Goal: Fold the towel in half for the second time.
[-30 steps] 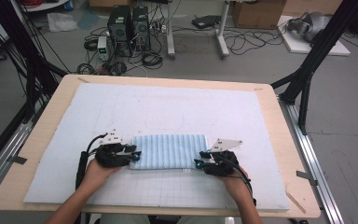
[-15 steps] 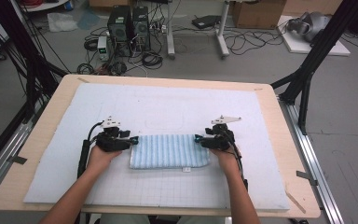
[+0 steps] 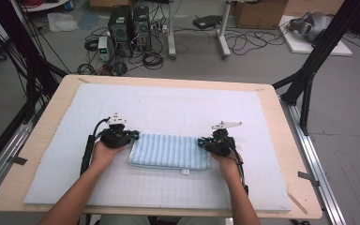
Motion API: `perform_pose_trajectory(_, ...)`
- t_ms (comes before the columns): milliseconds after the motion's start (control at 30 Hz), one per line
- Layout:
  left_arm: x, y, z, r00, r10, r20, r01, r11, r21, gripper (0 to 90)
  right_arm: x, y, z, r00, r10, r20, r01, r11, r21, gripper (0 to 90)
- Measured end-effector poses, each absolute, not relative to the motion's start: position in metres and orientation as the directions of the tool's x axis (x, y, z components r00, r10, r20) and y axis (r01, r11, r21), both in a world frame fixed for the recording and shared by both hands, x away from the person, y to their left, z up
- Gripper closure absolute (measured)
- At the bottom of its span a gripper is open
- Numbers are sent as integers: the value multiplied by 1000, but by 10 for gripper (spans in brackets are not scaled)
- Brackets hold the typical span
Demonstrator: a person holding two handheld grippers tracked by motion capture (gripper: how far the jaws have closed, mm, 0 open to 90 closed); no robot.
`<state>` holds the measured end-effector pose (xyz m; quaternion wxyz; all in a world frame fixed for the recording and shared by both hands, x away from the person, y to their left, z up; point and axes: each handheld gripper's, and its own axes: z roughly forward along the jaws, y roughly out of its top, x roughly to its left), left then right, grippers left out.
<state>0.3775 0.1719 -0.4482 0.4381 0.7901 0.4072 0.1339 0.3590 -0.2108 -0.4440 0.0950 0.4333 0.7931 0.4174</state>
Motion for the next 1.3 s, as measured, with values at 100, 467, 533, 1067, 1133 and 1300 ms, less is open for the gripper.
perform_pose_trajectory(100, 377, 172, -449, 634, 758, -151, 524, -279, 805, 844, 356, -213, -445, -597, 774, 209, 605, 264, 751, 804)
perform_pose_trajectory(467, 373, 178, -442, 628, 760, -168, 527, -256, 811, 690, 364, -211, -443, -573, 809, 131, 549, 260, 794, 573)
perform_pose_trajectory(533, 370, 185, -438, 618, 760, -200, 510, -194, 838, 558, 360, -218, -438, -537, 830, 151, 549, 208, 809, 461)
perform_pose_trajectory(1067, 334, 228, -424, 693, 697, -186, 336, -83, 938, 197, 296, -269, -406, -516, 855, 48, 412, 198, 889, 186)
perform_pose_trajectory(1133, 332, 230, -424, 687, 702, -188, 333, -74, 940, 198, 291, -273, -407, -515, 856, 49, 401, 190, 896, 166)
perform_pose_trajectory(1300, 330, 232, -422, 682, 709, -181, 320, -66, 945, 199, 285, -280, -408, -523, 852, 38, 407, 210, 889, 124)
